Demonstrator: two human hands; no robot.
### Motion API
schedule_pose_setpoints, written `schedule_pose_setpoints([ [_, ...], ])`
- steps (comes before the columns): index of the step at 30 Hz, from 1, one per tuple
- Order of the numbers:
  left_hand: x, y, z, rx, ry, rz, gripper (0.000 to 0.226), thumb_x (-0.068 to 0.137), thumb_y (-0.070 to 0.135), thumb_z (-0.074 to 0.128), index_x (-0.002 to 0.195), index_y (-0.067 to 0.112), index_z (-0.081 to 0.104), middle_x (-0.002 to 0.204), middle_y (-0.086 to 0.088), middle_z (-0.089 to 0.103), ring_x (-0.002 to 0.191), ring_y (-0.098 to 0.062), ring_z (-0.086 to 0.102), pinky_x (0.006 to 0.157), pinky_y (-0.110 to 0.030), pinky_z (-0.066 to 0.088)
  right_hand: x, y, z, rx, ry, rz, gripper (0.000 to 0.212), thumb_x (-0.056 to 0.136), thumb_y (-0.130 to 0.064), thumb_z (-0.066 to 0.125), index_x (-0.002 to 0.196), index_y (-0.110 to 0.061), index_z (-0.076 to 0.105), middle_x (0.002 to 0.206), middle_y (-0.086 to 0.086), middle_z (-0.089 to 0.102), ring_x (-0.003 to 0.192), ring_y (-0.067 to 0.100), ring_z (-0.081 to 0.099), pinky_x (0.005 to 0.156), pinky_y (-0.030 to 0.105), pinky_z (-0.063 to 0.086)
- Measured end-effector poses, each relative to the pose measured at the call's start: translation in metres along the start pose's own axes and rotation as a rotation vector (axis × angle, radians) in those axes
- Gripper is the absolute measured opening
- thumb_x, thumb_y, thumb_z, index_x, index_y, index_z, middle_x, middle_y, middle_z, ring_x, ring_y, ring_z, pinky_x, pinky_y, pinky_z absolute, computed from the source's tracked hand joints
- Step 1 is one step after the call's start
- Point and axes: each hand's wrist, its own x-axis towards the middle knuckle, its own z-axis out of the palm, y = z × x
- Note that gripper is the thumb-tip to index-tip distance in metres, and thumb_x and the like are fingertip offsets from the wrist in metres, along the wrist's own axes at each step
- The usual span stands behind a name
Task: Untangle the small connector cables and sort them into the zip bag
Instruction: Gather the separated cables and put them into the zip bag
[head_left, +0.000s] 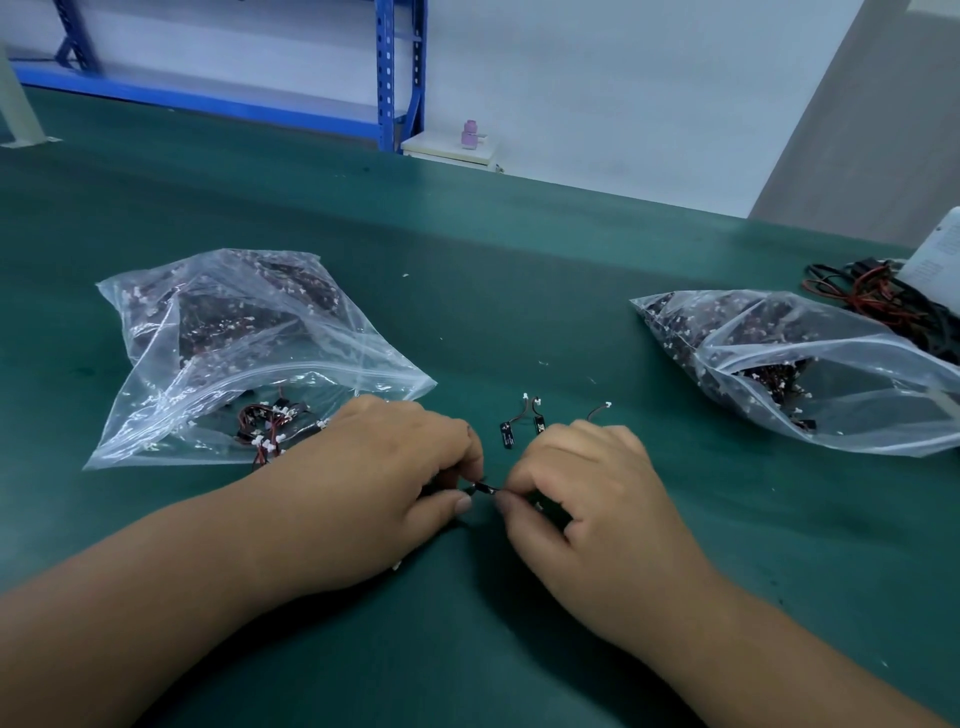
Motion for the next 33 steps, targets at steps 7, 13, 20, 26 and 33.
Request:
schedule_pose_setpoints([
  [7,0.001,-0.004,0.003,0.055,-0.024,-0.003,0.008,0.092,0.042,0.053,0.098,0.038,0.057,0.087,0.021,0.052,0.091,0.003,0.046,0.098,-0.033,0.034,0.001,0.006,-0.002,0.237,0.108,0.097,0.019,0.077,-0.018,0.065,0.062,-0.017,0.053,0.064,-0.01,0.051,0.066,0.013,0.051,0.069,0.042,0.043],
  [13,0.003,-0.005,0.003,0.044,-0.043,-0.026,0.008,0.094,0.044,0.052,0.095,0.038,0.056,0.089,0.02,0.054,0.091,0.003,0.047,0.098,-0.032,0.034,0.003,0.009,-0.002,0.364,0.173,0.2,0.02,0.074,-0.011,0.067,0.058,-0.015,0.055,0.061,-0.006,0.054,0.063,0.015,0.054,0.064,0.037,0.045],
  [20,0.002,-0.005,0.001,0.037,-0.044,-0.031,0.007,0.094,0.046,0.052,0.09,0.04,0.053,0.087,0.021,0.053,0.088,0.003,0.047,0.099,-0.031,0.035,0.007,0.024,-0.006,0.453,0.313,0.438,0.024,0.079,-0.01,0.067,0.058,-0.012,0.057,0.059,-0.006,0.053,0.059,0.008,0.049,0.057,0.014,0.036],
  [26,0.001,-0.006,0.001,0.017,-0.024,-0.016,0.01,0.092,0.047,0.054,0.094,0.038,0.057,0.085,0.022,0.053,0.087,0.006,0.046,0.089,-0.024,0.035,0.009,0.04,-0.004,0.409,0.269,0.631,0.029,0.087,-0.019,0.069,0.061,-0.012,0.056,0.05,-0.012,0.041,0.049,0.005,0.038,0.047,0.014,0.03],
  [33,0.0,-0.005,0.001,0.016,-0.015,-0.015,0.009,0.093,0.045,0.053,0.093,0.037,0.058,0.087,0.021,0.055,0.088,0.003,0.048,0.092,-0.027,0.037,0.006,0.043,-0.004,0.201,0.202,0.671,0.031,0.079,-0.019,0.067,0.059,-0.006,0.047,0.059,-0.001,0.046,0.054,0.011,0.042,0.049,0.027,0.033],
])
